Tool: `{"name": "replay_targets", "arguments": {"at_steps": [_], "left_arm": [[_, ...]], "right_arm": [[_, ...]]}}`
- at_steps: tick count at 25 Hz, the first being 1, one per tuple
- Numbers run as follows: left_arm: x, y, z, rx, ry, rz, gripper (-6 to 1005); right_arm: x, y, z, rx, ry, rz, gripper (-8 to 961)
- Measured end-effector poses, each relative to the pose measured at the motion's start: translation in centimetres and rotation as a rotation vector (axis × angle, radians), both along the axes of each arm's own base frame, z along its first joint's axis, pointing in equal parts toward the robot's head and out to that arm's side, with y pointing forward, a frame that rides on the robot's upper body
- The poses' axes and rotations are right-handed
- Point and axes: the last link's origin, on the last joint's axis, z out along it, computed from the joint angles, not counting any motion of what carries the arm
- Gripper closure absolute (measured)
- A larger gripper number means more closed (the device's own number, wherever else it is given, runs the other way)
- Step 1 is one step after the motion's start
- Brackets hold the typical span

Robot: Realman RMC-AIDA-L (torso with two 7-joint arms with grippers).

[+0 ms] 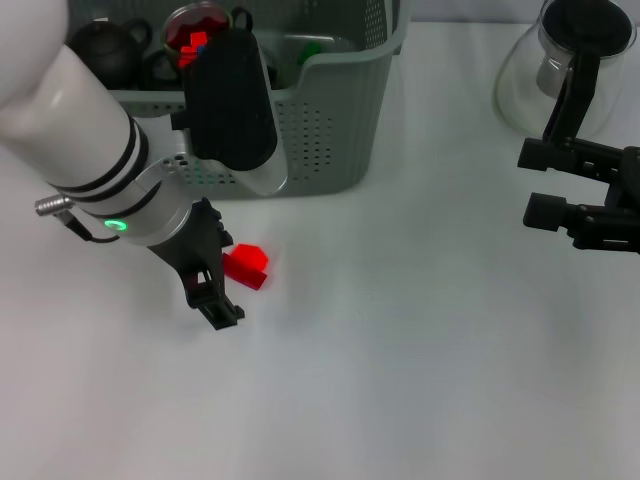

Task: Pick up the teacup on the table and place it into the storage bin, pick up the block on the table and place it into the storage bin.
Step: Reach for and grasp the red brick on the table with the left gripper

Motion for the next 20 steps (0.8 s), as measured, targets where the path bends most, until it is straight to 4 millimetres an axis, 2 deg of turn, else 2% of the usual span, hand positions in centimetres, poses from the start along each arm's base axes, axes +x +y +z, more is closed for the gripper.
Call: {"name": "replay_targets", "arguments": {"at_steps": [6, 11, 20], "left_arm": [[0.0, 0.6, -0.1, 0.01, 0.041, -0.045, 94], [-0.5, 1.1, -0.9, -0.008, 0.118, -0.081, 95], [-0.1, 2.0, -2.2, -0.042, 0.152, -0.114, 118]], "right_arm": [[0.0, 0.0, 0.0, 0.0, 0.0, -0.001, 26], [0.0, -0.1, 0.0, -0.001, 0.001, -0.001, 26], [0.1, -0.1, -0.1, -0.002, 0.002, -0.003, 26]]}}
